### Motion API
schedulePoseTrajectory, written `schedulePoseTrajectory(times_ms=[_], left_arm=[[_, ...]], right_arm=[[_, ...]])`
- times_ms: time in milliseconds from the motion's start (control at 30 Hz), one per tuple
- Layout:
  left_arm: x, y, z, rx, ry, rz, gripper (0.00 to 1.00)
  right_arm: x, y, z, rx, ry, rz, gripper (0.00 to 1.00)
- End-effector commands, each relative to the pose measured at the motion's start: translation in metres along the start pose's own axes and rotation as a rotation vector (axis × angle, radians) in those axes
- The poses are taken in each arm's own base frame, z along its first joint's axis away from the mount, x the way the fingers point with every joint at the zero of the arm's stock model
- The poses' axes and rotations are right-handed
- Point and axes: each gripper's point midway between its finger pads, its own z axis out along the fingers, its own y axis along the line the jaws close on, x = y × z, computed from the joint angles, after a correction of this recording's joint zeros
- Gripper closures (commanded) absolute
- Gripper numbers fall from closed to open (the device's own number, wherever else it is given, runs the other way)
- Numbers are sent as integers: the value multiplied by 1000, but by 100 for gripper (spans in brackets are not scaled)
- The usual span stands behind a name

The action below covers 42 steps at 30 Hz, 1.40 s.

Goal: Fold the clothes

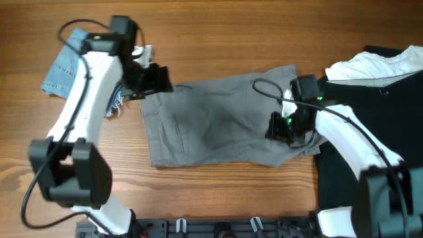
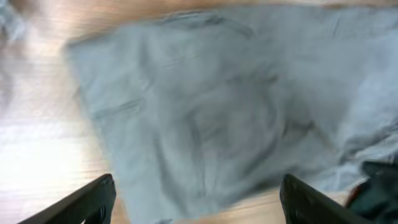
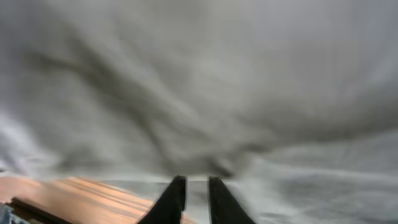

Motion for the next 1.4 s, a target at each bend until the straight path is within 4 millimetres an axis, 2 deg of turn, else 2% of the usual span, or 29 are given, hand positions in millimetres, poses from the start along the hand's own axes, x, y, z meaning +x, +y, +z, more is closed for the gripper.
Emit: schedulePoseTrajectory(times_ms=[0,67,100,133,233,333,400,533,567,633,667,700,733,800,867,900,933,967,1033,1100,1133,1233,1300,1367], left_arm=[[9,36,-4,-6,43,-116,14],[20,58,10,-12,79,-179,11],[29,76,28,-1,101,-232,6],[37,84,44,47,114,-271,1],[62,95,85,138,134,-334,0],[77,86,124,216,100,-283,2],[86,78,144,216,82,-222,9],[103,57,170,211,96,-110,26],[106,58,174,175,107,-120,34],[109,64,177,113,114,-148,62],[110,64,177,112,119,-151,83],[114,69,173,93,140,-174,96],[115,77,164,64,163,-212,96],[102,100,118,-36,189,-304,96],[80,114,59,-126,158,-353,96],[66,116,24,-160,119,-360,96],[54,113,-5,-170,78,-335,96],[36,101,-41,-163,11,-282,96],[17,76,-71,-151,-72,-214,96],[15,54,-65,-145,-71,-164,96],[19,27,-52,-124,-43,-136,96],[22,-22,-32,-106,-39,-59,96],[37,-63,-6,-114,9,30,96],[49,-85,17,-127,52,62,96]], right_arm=[[-20,25,-29,-62,-120,-122,80],[-17,22,-21,-58,-103,-119,80],[-13,20,-15,-54,-84,-117,79],[-9,18,-6,-48,-59,-114,79],[-4,13,20,-33,7,-107,79],[-2,7,45,-18,63,-80,79],[1,3,53,-9,90,-61,79],[2,2,54,-7,96,-50,79],[2,2,54,-7,95,-40,79],[2,2,54,-7,96,-40,80],[4,1,54,-4,103,-36,80],[7,0,53,1,114,-32,82],[9,-2,50,15,121,-26,83],[5,-4,35,62,94,-35,84],[-6,1,12,97,33,-57,84],[-15,11,-4,82,-21,-93,83],[-21,18,-15,68,-64,-112,81],[-28,26,-28,51,-116,-131,79],[-36,35,-41,31,-177,-154,78],[-36,36,-43,29,-183,-155,77],[-35,35,-42,30,-180,-155,77],[-37,36,-43,29,-186,-157,76],[-38,34,-43,38,-190,-151,76],[-38,32,-43,51,-193,-131,75]])
